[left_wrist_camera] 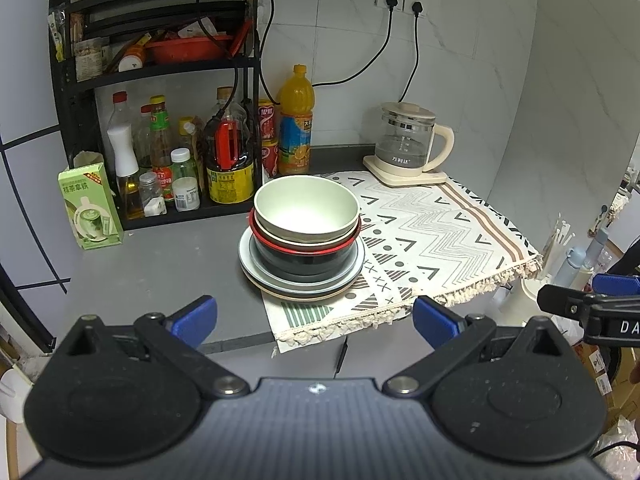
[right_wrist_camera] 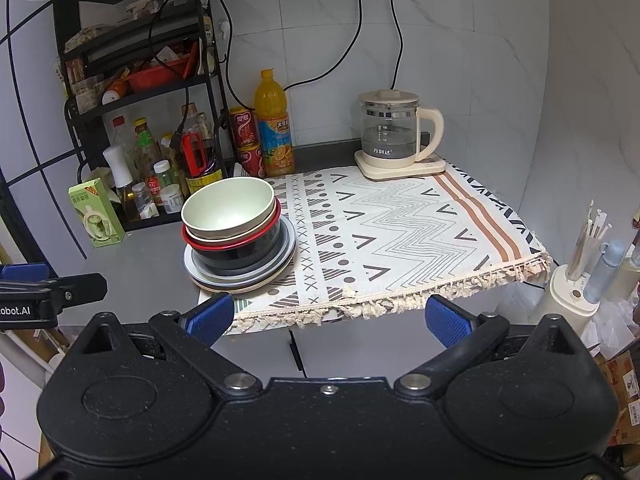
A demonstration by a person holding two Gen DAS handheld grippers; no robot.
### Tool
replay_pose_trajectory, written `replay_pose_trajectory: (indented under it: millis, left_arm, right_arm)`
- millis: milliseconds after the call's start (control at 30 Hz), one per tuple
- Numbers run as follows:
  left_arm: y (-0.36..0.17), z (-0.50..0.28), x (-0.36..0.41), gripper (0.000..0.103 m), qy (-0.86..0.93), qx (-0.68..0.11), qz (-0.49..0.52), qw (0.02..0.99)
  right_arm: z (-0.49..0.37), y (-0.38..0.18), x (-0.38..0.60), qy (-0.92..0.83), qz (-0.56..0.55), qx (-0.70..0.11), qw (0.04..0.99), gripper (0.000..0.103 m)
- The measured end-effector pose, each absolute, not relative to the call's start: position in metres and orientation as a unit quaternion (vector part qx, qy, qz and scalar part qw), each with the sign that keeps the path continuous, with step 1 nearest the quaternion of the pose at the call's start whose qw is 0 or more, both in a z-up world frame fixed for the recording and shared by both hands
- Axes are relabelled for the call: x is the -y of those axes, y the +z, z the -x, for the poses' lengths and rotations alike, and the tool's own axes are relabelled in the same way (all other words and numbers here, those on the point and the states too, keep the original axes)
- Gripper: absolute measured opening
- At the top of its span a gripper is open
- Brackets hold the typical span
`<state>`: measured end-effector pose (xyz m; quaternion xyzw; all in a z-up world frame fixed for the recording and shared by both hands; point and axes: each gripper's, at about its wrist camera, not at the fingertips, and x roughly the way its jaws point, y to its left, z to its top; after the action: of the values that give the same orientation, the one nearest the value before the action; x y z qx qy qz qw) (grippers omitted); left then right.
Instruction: Organize plates and bowls
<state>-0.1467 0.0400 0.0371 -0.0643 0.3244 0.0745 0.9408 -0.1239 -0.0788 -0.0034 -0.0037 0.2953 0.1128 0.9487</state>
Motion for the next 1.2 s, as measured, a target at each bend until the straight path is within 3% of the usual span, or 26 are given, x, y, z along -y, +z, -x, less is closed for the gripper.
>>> replay_pose_trajectory:
  millis: [1200]
  left_arm:
    - [0.0339,0.1473,-0.0312,0.103,0.073,-0.332,0.065,0.938]
  right_arm:
    - [0.1232,-0.0096,0.0846,0.121,0.009,-0.304,0.945,0.103]
